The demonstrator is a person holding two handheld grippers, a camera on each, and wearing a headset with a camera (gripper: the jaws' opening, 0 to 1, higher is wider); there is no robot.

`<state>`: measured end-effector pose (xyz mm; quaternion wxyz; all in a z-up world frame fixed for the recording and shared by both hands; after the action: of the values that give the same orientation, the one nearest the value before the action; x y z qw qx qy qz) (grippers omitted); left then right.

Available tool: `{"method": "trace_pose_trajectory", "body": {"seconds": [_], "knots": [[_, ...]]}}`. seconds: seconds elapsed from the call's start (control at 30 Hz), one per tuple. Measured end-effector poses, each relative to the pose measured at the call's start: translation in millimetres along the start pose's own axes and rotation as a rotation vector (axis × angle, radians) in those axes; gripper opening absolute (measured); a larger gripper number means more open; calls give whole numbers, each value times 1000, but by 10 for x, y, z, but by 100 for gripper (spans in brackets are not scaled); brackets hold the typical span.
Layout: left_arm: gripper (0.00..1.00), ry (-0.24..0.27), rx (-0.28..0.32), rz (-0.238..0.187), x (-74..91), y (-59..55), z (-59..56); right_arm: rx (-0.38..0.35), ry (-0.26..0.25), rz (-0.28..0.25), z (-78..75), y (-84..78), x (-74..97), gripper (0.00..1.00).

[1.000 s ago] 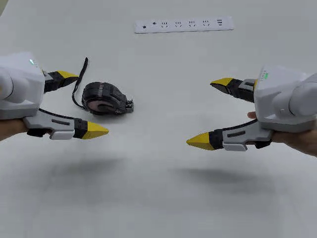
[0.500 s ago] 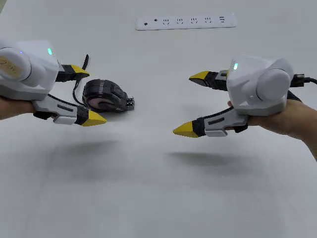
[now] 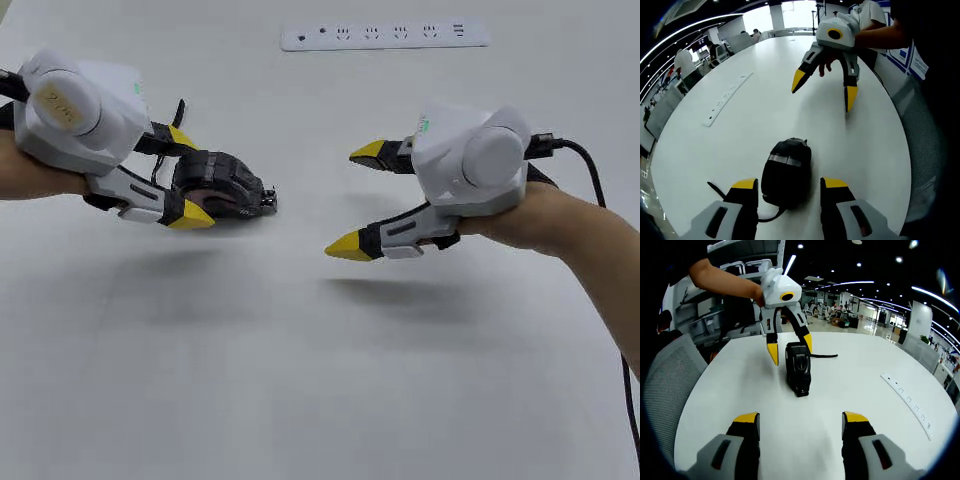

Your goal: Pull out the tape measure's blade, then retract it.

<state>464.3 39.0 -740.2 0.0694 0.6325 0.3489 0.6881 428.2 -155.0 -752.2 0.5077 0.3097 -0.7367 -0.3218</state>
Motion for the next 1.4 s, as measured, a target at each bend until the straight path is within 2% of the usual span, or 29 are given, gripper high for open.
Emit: {"method": "trace_pose_trajectory", "body": {"seconds": [0.2, 0.37, 0.57, 0.87, 1.03, 1.13, 1.4], "knots": [[36, -16, -39, 51, -47, -23, 46, 10, 25, -12, -55, 31, -144, 63], [31, -24, -76, 89, -57, -35, 81, 12, 35, -22, -85, 37, -225, 56], [30, -39, -90, 104, -60, -30, 79, 7, 47, -30, -110, 35, -335, 51], [29, -44, -74, 120, -55, -20, 82, 1, 78, -35, -133, 8, -496, 45], [29, -45, -73, 122, -54, -19, 82, 1, 80, -36, -136, 6, -512, 40], [29, -49, -69, 127, -51, -18, 80, 3, 80, -31, -165, -22, -598, 35], [29, -48, -59, 131, -47, -20, 74, 6, 101, -41, -189, 44, -723, 29]]}}
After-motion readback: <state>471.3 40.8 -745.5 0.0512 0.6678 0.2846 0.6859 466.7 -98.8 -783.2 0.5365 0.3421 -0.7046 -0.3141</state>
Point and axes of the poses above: the centre of the closed fingertips' face, and the gripper's own axes: x roughly backward along the fingers, z roughly to its left, y roughly out of its top, the point moved 6 cm from there along x, roughly backward along the fingers, and after that the axes turned 15 degrees about x, right-handed, at the moved point
